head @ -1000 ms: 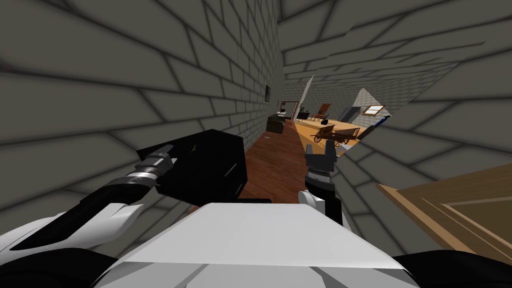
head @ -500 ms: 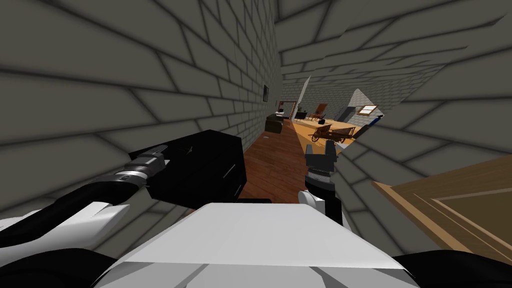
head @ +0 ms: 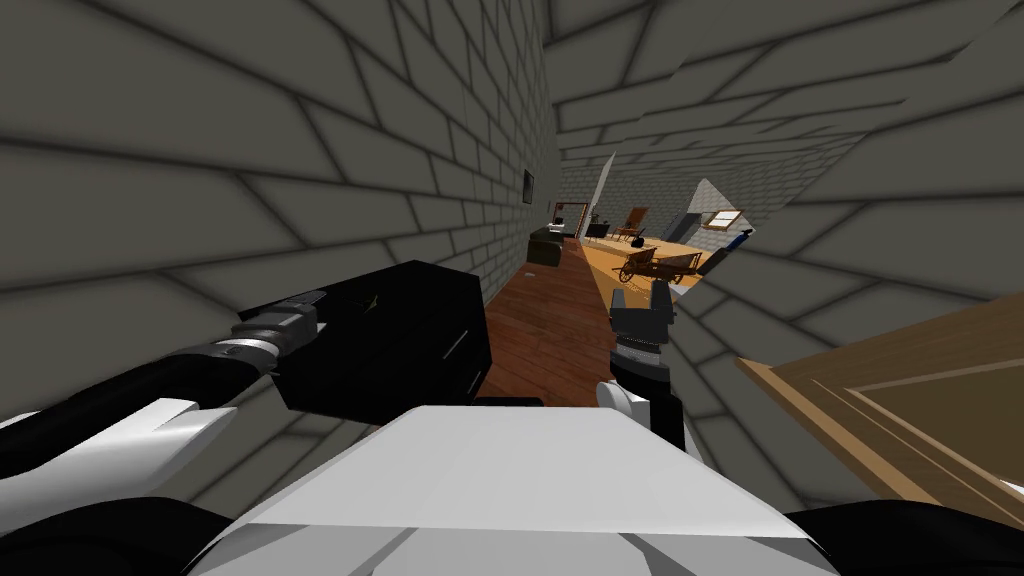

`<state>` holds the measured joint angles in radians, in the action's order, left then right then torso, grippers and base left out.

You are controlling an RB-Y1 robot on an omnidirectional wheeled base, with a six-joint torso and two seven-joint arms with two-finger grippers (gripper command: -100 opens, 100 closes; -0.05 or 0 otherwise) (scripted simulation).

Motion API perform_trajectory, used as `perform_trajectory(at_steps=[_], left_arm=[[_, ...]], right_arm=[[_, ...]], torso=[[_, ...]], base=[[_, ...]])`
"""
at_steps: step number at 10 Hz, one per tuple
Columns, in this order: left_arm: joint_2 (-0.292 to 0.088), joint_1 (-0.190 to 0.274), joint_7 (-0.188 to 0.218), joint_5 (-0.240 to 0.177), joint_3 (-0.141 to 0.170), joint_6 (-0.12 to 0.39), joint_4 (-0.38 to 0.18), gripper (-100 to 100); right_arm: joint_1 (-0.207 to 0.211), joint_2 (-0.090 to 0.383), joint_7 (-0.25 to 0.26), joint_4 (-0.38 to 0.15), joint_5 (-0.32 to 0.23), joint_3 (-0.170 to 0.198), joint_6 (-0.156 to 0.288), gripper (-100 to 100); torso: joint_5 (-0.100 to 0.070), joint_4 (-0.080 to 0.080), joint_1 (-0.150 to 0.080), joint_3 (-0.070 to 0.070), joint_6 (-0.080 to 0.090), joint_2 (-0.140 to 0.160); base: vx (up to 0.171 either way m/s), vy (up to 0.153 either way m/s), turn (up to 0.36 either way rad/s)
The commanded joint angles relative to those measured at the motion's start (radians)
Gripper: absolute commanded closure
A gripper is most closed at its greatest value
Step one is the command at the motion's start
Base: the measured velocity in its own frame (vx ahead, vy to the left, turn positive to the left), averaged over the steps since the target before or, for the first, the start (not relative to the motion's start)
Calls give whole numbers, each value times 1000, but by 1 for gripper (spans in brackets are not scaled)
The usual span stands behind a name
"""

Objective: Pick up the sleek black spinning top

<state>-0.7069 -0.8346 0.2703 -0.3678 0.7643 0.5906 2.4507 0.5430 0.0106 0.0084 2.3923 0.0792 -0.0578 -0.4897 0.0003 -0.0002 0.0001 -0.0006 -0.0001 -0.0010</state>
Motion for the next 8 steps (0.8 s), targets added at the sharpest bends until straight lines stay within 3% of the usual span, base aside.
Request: perform_trajectory(at_steps=[1, 2, 3, 8], left_arm=[[-36, -12, 7, -24, 33, 50, 4, -100], [-36, -12, 7, -24, 33, 73, 4, -100], [-64, -21, 10, -43, 58, 103, 10, -100], [-115, -37, 13, -77, 103, 227, 20, -100]], right_arm=[[0, 0, 0, 0, 0, 0, 0, 0], [0, 0, 0, 0, 0, 0, 0, 0], [0, 0, 0, 0, 0, 0, 0, 0], [0, 0, 0, 0, 0, 0, 0, 0]], torso=[[0, 0, 0, 0, 0, 0], [0, 0, 0, 0, 0, 0], [0, 0, 0, 0, 0, 0], [0, 0, 0, 0, 0, 0]], base=[[14, 1, -63], [11, 6, -36], [16, 8, -73], [14, 9, -51]])
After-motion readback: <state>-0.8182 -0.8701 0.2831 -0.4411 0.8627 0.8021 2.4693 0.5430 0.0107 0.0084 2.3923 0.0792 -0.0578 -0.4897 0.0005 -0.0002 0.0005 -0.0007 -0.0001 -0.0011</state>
